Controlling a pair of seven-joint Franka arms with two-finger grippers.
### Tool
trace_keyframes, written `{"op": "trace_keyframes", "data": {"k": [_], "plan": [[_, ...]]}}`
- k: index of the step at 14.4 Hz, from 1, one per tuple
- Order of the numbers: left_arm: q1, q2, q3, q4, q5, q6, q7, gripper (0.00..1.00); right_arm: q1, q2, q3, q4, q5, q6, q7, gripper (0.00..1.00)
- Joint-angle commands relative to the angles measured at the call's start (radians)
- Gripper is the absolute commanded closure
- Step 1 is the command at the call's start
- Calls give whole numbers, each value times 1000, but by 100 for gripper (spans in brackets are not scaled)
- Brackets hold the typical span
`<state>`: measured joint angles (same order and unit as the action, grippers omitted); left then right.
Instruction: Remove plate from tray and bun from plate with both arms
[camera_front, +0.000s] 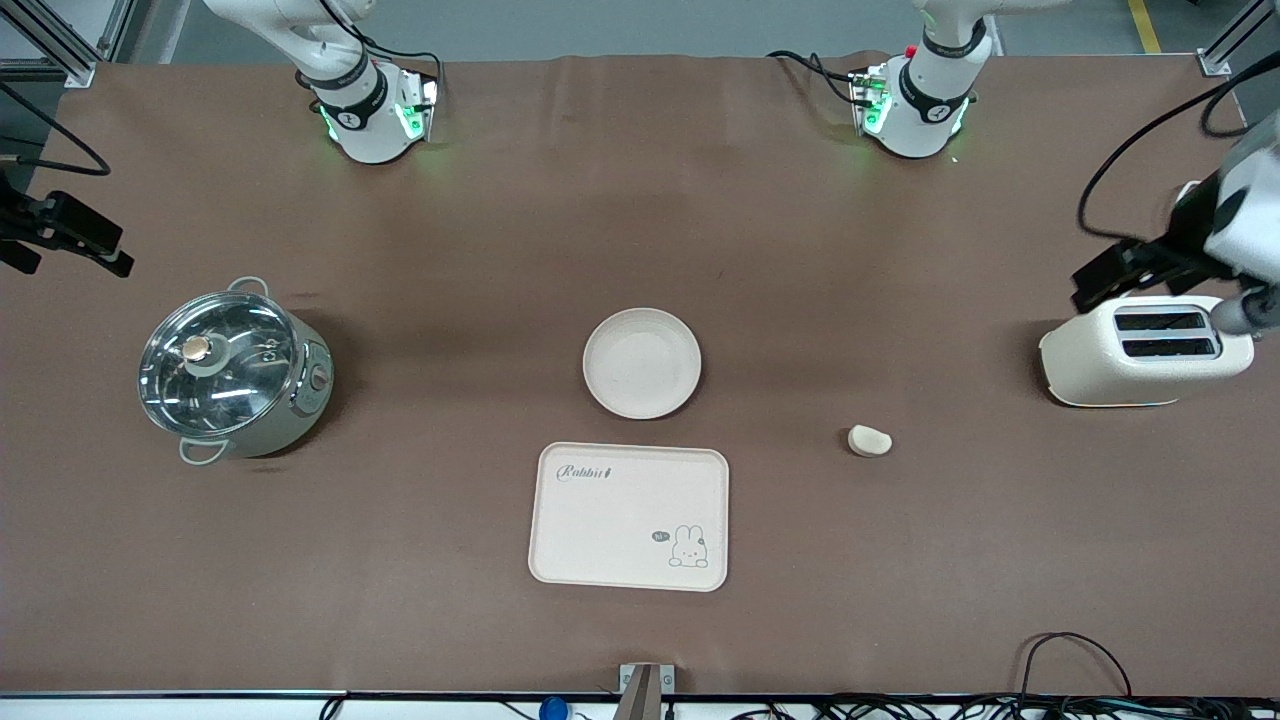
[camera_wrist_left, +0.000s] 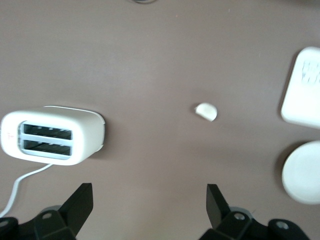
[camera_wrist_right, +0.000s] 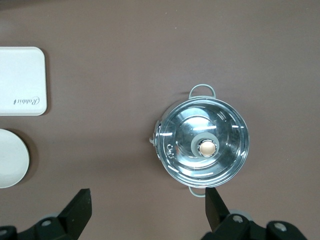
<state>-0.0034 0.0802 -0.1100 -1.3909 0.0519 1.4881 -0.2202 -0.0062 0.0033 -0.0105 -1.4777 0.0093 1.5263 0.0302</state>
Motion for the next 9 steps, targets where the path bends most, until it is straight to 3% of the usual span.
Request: {"op": "trace_keyframes", "data": {"k": [1, 4, 9], "plan": [[-69, -190, 82, -216, -18, 9, 88, 0, 6, -6, -3, -6, -17, -8, -10, 0], [-72, -292, 84, -307, -35, -31, 119, 0, 0, -6, -6, -10, -19, -3, -10, 0], [-70, -249, 79, -235, -34, -32, 229, 0, -1, -6, -6, -24, -19, 11, -10, 0]]}}
